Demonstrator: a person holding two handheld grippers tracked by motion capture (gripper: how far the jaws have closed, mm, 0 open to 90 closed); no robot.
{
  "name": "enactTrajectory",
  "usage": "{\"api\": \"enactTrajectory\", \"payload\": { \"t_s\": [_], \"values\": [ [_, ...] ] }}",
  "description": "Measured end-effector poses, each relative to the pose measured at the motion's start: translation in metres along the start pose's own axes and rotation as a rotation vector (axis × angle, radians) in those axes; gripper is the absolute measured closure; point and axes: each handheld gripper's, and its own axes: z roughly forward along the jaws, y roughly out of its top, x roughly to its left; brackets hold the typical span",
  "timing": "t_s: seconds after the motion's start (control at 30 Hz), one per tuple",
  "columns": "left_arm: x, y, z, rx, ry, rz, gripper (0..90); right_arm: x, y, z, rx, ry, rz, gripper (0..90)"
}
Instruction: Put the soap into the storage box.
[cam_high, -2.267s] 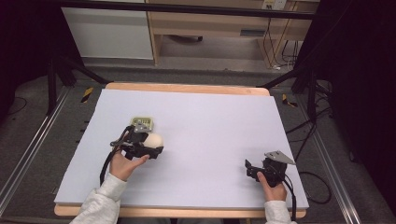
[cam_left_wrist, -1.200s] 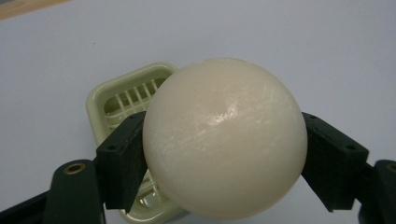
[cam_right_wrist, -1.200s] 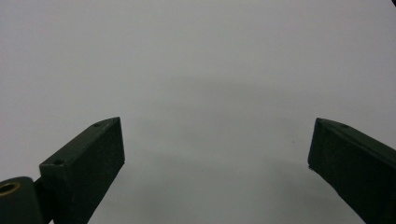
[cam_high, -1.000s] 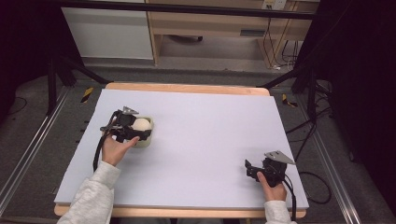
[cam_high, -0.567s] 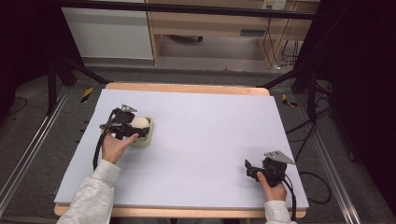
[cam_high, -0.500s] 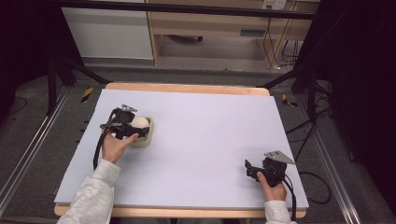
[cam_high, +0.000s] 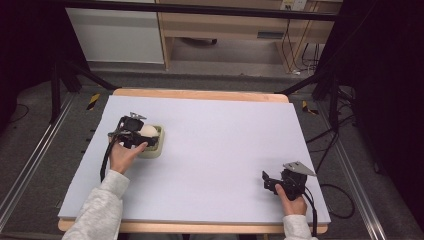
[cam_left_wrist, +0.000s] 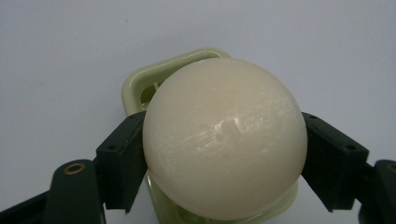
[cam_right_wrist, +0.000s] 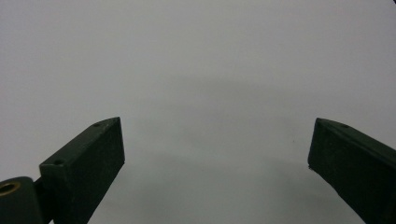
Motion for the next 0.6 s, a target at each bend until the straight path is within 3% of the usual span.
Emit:
{"api": "enactTrajectory", "payload": {
  "t_s": [0.6],
  "values": [
    [-0.001, -0.003, 0.013, 0.023, 0.011, 0.009, 23.4, 0.000, 0.000, 0.000, 0.001, 0.000, 0.001, 4.2]
  ]
}}
